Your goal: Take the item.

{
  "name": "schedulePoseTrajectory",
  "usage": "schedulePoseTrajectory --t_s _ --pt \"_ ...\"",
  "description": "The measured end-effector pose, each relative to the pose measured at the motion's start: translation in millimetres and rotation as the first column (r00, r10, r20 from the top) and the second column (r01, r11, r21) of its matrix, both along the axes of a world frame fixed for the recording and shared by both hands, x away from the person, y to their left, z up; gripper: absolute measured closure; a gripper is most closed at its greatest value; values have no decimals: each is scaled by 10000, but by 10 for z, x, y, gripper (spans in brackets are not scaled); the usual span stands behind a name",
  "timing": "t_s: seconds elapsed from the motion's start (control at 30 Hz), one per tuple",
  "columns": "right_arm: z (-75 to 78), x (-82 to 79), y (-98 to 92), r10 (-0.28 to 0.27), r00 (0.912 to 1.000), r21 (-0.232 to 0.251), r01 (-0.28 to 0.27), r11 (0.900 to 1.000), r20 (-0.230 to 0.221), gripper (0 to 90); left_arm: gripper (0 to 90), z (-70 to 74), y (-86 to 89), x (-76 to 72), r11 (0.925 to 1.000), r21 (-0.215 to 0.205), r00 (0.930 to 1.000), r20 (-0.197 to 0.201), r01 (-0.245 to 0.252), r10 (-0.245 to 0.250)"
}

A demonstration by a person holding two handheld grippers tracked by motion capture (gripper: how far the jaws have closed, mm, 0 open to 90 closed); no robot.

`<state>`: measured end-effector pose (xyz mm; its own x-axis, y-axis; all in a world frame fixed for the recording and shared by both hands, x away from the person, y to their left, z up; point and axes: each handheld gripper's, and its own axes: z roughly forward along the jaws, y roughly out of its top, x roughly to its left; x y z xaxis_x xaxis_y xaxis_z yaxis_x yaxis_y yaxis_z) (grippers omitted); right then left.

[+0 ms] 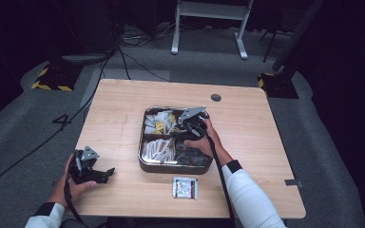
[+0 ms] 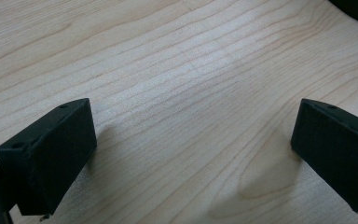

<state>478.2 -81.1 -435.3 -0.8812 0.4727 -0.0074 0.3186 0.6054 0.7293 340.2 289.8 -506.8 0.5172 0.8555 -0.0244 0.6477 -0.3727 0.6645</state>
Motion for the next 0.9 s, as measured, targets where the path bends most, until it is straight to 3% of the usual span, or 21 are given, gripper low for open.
schedulePoseTrajectory --t_s 0.47,0.77,0.9 --pt "12 10 -5 132 9999 -101 -132 9999 -56 549 2 0 0 0 10000 1 10000 0 -2 2" --pt "46 19 -50 154 9999 -151 -154 9998 -33 392 2 2 3 5 10000 10 10000 -28 46 -46" --pt "75 -14 -42 250 9996 -502 -243 9984 151 293 2 2 3 4 10000 9 10000 -27 46 -46"
